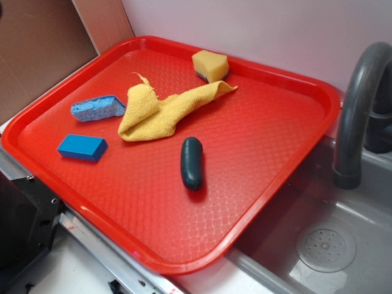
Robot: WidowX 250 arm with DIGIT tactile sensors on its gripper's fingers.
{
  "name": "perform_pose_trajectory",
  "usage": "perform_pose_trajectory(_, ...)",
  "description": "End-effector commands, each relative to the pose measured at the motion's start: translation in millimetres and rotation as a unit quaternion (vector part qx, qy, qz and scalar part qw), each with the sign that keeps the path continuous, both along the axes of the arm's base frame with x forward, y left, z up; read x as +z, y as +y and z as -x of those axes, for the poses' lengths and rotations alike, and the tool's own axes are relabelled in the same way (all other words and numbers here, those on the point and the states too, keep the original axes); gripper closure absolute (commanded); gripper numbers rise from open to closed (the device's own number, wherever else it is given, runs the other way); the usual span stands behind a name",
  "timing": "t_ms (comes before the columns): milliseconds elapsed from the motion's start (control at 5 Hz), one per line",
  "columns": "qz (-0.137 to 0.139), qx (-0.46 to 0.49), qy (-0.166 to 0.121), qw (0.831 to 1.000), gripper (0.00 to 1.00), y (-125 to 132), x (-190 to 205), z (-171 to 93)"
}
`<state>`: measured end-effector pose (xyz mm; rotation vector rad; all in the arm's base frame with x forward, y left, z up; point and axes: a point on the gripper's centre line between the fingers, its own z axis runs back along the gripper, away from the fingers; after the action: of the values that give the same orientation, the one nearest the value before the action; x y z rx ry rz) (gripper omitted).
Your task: Grab the plastic pickle.
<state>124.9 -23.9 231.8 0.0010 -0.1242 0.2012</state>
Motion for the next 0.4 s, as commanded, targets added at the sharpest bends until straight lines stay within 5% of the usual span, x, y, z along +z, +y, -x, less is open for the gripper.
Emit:
perform_pose_trajectory(0, -0.005, 0.242, 0.013, 0.97, 0.0, -15, -32, -32)
perform_pose_trajectory(200, 0.004, 0.347, -0.005, 0.938, 0.0, -21, -55, -52)
